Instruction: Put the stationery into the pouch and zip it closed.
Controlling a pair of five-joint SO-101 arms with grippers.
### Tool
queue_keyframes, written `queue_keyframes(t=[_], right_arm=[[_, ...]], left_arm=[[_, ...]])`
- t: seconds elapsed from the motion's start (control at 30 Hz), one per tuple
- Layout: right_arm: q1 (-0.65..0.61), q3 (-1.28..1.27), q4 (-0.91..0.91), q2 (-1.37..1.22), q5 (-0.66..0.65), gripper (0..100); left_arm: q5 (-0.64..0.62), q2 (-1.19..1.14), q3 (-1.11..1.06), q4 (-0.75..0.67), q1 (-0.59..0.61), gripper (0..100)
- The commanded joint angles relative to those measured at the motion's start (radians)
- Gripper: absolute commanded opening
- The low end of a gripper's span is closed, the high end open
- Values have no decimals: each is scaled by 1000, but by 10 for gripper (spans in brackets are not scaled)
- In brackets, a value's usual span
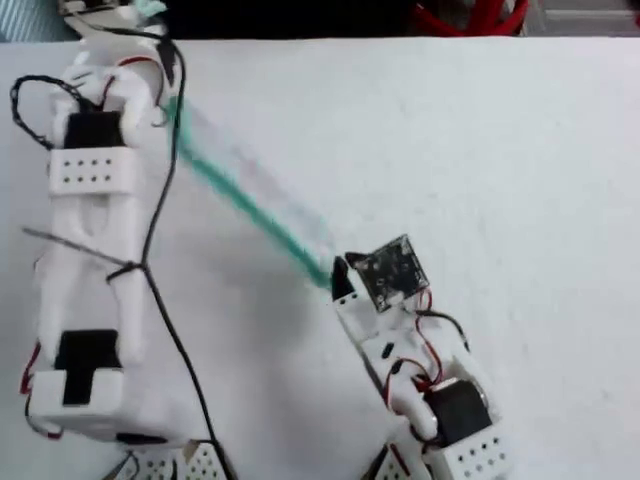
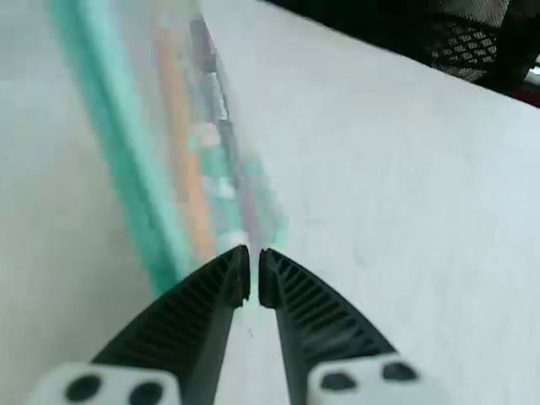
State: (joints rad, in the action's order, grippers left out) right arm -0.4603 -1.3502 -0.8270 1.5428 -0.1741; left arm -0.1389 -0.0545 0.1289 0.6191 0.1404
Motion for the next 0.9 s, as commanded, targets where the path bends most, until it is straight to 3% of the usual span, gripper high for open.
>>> queue_keyframes(t=[0.0,0.17,0.27,0.47,0.67,0.87], right_arm=[[13,17,7,-1,-9,19],[15,17,12,-1,-5,19],[22,14,27,-1,-2,19],[18,3,27,-1,-8,19],[16,3,27,-1,-5,19],[16,3,27,-1,-2,19]], left_arm=[[-5,-28,109,52,2,24],[2,-16,152,186,-68,24],[94,-10,146,219,-111,24],[160,-41,91,230,-28,24],[252,-165,15,229,-30,32],[163,-265,17,261,24,253]])
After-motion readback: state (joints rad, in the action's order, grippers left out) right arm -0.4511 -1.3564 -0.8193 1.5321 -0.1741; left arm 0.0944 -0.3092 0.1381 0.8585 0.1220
